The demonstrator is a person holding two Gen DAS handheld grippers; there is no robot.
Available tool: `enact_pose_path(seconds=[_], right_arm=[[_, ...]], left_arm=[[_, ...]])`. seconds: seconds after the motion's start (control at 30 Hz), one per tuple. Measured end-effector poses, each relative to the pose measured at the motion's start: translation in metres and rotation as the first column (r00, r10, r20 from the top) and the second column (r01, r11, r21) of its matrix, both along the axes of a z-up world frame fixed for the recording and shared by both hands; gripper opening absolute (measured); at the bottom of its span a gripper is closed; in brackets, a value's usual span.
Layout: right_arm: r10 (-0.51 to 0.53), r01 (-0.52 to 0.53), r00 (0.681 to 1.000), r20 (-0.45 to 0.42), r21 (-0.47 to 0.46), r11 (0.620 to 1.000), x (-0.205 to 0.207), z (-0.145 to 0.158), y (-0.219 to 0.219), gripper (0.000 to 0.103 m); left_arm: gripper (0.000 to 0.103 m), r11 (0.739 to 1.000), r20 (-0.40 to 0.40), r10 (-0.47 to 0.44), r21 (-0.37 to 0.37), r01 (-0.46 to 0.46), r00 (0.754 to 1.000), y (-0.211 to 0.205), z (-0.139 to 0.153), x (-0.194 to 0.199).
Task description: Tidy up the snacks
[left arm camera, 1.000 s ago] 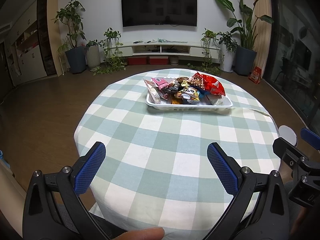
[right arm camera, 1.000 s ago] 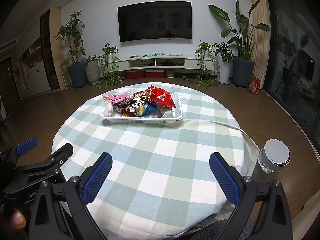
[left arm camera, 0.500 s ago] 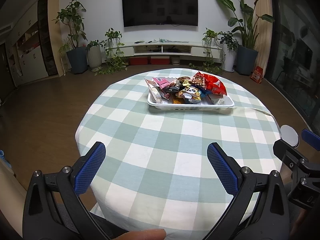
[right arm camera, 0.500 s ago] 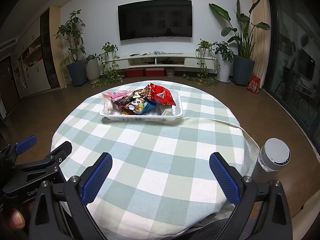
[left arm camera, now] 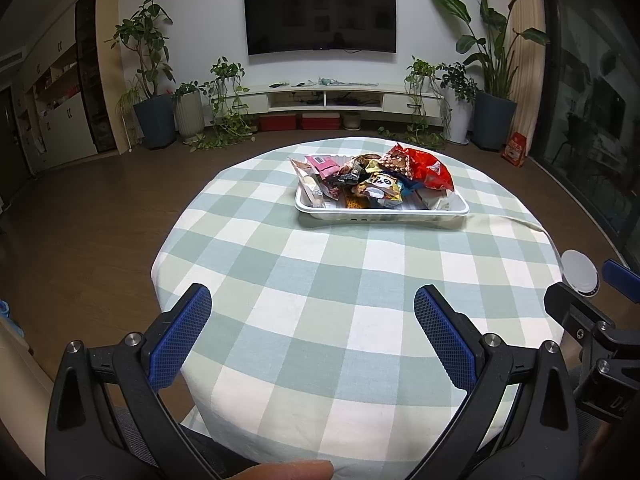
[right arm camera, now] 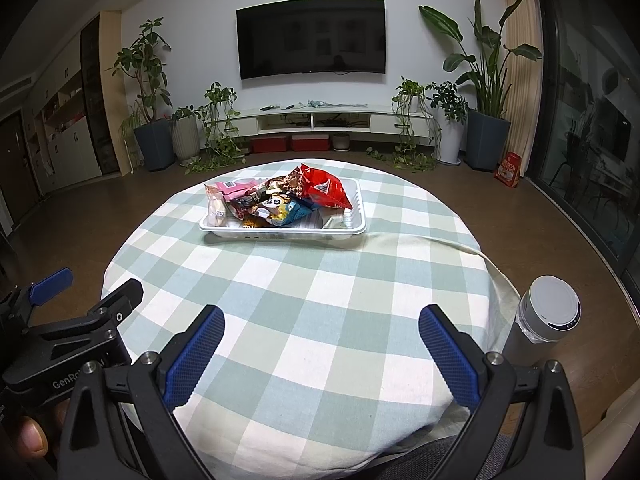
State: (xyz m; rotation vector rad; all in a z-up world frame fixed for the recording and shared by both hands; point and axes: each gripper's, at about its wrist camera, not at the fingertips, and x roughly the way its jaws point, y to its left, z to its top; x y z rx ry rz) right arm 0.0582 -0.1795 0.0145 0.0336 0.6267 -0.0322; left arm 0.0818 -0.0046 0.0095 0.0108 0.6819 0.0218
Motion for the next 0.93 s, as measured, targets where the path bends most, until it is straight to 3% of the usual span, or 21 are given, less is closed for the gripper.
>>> enact_pose_path(seconds=[0.57,0.93], right_arm=[[0.005,-0.005,1.0,-0.008,0.002,1.0,-0.006,-0.001,-0.003,0.1],[0.014,-0.013,0.999,-0.035,0.01,1.0,-0.04,-0.01,-0.014,0.1]], left_arm=[[0.103,1.0,0.005,-0.007,0.006,0.007,1.0,0.002,0.003,0.006],[0.103,0.999,0.05,0.002,0.05,-0.005,0.999,-0.009,0.006,0.003]])
